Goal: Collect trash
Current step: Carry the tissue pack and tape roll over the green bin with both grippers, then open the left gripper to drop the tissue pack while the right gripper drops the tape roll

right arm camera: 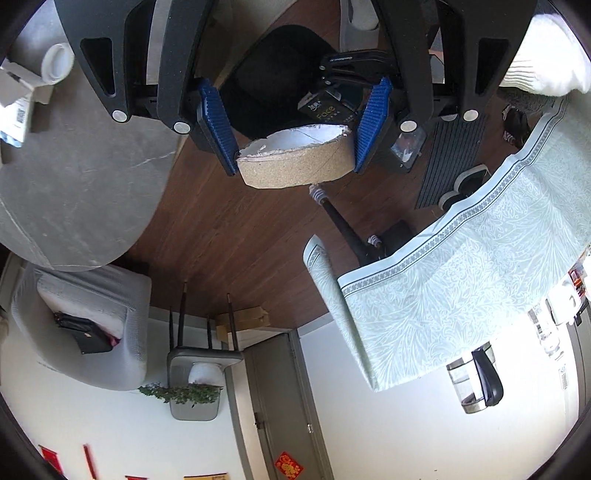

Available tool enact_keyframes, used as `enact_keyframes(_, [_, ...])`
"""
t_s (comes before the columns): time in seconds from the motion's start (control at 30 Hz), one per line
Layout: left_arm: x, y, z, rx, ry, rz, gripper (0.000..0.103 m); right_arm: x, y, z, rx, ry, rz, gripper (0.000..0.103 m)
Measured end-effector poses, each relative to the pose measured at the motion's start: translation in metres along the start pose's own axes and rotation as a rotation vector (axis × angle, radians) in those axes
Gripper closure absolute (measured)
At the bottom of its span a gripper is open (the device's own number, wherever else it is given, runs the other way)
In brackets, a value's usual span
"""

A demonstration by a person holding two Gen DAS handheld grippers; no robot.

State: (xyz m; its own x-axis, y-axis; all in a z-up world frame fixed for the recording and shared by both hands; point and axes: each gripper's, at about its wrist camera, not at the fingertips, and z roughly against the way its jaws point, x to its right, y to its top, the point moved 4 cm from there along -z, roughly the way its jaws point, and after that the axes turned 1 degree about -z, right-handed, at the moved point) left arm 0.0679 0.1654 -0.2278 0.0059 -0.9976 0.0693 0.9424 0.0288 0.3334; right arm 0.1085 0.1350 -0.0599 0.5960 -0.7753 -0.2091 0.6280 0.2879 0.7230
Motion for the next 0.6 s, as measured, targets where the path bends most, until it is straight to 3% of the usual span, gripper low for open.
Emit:
enact_keyframes(0.17, [-0.009, -0.009, -0.016, -0.047, -0.018, 0.003, 0.024, -0.011, -0.01, -0.037, -0.08, 0.031, -0.017, 0.04])
enact_keyframes(0.33, [-0.018, -0.008, -0.004, -0.005, -0.033, 0.0, 0.016, -0.006, -0.02, -0.069, -0.151, 0.03, -0.063, 0.04])
enact_keyframes(0.6, [-0.044, 0.0, 0.031, 0.087, -0.049, 0.065, 0.021, 0.011, -0.034, -0.109, -0.241, -0.032, -0.114, 0.04])
